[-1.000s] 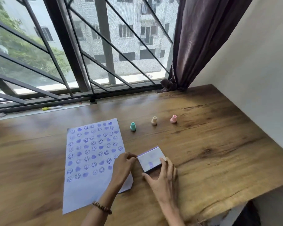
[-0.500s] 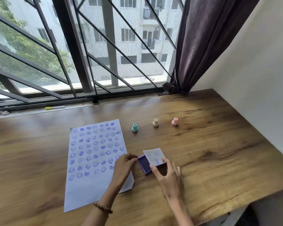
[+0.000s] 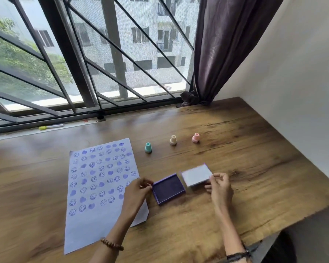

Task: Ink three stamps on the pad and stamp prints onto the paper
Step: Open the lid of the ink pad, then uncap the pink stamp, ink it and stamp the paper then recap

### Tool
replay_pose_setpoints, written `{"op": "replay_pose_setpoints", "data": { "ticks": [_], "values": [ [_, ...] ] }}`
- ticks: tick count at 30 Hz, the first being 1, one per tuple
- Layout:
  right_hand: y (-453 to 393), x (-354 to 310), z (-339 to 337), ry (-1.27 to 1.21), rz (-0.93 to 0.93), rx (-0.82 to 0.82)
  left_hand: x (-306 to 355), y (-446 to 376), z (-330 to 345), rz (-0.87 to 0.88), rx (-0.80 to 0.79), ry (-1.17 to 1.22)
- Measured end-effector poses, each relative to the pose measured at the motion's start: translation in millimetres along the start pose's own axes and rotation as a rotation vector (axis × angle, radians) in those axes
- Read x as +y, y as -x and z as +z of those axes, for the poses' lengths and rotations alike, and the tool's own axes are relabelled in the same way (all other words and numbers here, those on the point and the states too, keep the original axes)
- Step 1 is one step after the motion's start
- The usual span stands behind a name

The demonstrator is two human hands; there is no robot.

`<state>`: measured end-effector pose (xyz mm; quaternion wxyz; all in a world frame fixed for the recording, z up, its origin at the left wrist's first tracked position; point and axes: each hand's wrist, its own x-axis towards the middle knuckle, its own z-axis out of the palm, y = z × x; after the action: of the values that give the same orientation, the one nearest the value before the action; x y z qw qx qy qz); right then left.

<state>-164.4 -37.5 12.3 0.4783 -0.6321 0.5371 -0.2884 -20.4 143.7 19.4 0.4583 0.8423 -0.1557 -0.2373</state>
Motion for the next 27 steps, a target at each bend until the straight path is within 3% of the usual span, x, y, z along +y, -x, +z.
{"op": "replay_pose_setpoints", "data": {
  "ticks": [5, 9, 13, 18, 21, 27],
  "values": [
    [-7.9, 3.3, 4.0, 0.232, -0.030, -0.099, 5.6, -1.1, 0.6, -0.014, -0.014, -0.099],
    [-16.4, -4.0, 5.6, 0.284, -0.074, -0.079, 24.1, -6.3, 6.4, 0.083, 0.054, -0.211],
    [-40.4, -26.7, 17.6, 0.207, -0.151, -0.064, 68.4, -38.5, 34.8, 0.184, -0.046, -0.040],
    [-90.9, -47.8, 39.6, 0.201, -0.163, -0.041, 104.8, -83.8, 96.4, 0.027, -0.215, 0.266],
    [-118.1, -50.2, 52.8, 0.262, -0.157, -0.086, 110.4, -103.2, 122.6, -0.006, -0.194, 0.322],
    [-141.6, -53.5, 69.8, 0.314, -0.327, -0.208, 119.2, -124.2, 136.2, 0.158, -0.173, 0.314]
  ]
}}
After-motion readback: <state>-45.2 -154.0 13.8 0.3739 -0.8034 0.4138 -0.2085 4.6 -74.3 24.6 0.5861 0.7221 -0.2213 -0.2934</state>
